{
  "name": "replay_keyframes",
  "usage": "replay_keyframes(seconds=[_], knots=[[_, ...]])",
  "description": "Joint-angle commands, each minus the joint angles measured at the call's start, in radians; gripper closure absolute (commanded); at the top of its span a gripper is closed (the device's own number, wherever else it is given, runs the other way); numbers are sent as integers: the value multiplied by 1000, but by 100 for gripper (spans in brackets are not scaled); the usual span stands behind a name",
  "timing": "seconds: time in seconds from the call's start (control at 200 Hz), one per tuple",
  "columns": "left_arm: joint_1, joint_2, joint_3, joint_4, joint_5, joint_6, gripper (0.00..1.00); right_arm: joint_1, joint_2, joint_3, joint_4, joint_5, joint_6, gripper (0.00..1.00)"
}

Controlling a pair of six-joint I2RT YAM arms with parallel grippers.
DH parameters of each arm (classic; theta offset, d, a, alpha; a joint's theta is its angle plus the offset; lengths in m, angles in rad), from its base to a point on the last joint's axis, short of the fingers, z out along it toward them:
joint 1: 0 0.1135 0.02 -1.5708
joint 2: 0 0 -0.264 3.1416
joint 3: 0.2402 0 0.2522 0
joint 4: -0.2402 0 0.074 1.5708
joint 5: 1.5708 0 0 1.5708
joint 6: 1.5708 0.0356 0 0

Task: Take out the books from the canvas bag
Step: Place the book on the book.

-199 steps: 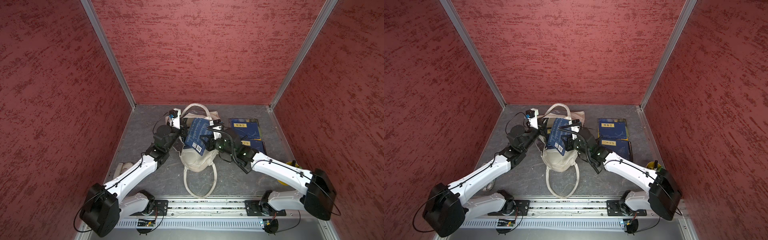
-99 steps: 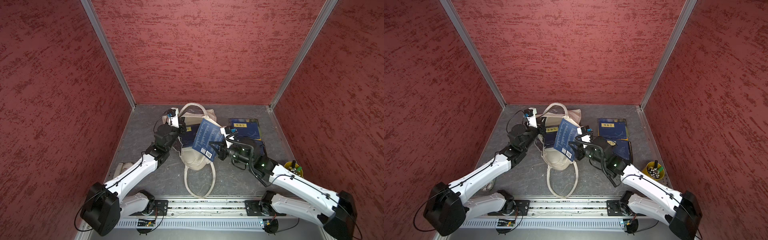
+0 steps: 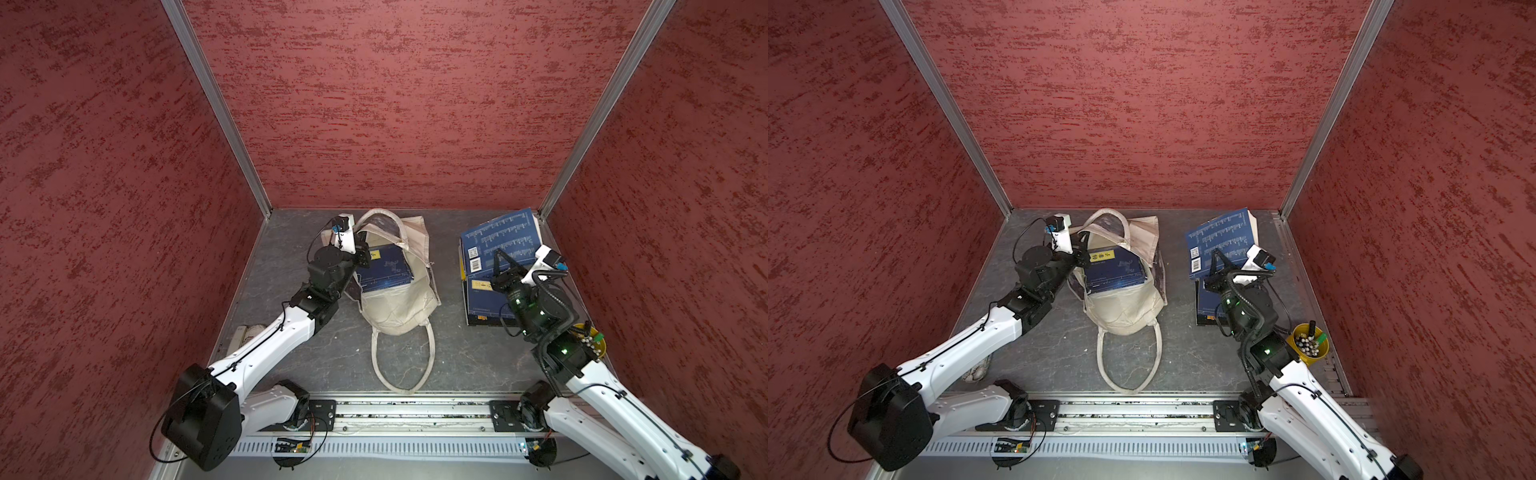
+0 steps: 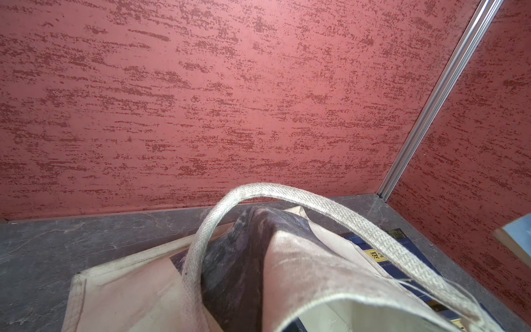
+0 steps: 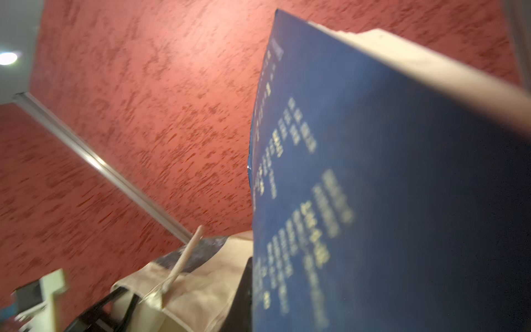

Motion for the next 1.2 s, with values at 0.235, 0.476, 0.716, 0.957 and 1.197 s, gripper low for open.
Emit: replay_keyframes(seconds=[0.235, 0.476, 0.716, 0.957, 1.197], knots=[[5, 3, 35, 5, -2, -15, 100, -232, 187, -173, 275, -202, 271, 100], [6, 2, 33, 4, 2, -12, 100, -329, 525, -153, 561, -301, 342, 100], [5, 3, 34, 1, 9, -14, 100, -402, 810, -90, 726, -322, 440, 100], [7, 7, 38, 0, 18, -13, 100, -448, 961, 30, 695, -356, 480, 100], [8, 6, 36, 0, 21, -6, 100, -470, 981, 61, 600, -374, 465, 90]])
